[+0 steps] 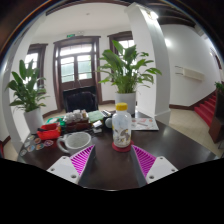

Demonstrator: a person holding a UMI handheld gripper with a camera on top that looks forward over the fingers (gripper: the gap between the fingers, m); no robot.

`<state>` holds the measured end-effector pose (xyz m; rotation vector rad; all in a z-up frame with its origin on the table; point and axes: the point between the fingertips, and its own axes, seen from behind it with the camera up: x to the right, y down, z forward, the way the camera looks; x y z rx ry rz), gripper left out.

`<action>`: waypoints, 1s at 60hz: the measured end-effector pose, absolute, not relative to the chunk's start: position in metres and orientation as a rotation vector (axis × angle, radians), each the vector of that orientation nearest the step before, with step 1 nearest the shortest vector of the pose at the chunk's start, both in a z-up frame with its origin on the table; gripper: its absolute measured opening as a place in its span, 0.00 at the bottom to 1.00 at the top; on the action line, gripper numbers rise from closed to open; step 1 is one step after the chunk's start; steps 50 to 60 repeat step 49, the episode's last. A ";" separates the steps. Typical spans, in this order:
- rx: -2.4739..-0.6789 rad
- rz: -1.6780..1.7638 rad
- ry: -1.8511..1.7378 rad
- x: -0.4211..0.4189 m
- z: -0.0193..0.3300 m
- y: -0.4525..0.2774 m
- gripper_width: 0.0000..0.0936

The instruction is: Pour water

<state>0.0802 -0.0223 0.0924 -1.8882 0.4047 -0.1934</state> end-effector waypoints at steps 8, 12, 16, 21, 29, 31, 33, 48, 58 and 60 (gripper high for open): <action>-1.877 -0.138 0.335 0.042 0.128 -0.065 0.75; -1.873 -0.119 0.306 0.027 0.145 -0.084 0.75; -1.883 -0.122 0.295 0.018 0.157 -0.101 0.75; -1.884 -0.147 0.279 0.008 0.173 -0.117 0.75; -1.835 -0.099 0.229 -0.019 0.198 -0.128 0.75; -1.830 -0.097 0.220 -0.024 0.202 -0.131 0.75; -1.827 -0.099 0.212 -0.025 0.202 -0.132 0.75; -1.814 -0.092 0.191 -0.037 0.209 -0.143 0.75; -1.817 -0.094 0.191 -0.037 0.209 -0.143 0.75; -1.817 -0.094 0.191 -0.037 0.209 -0.143 0.75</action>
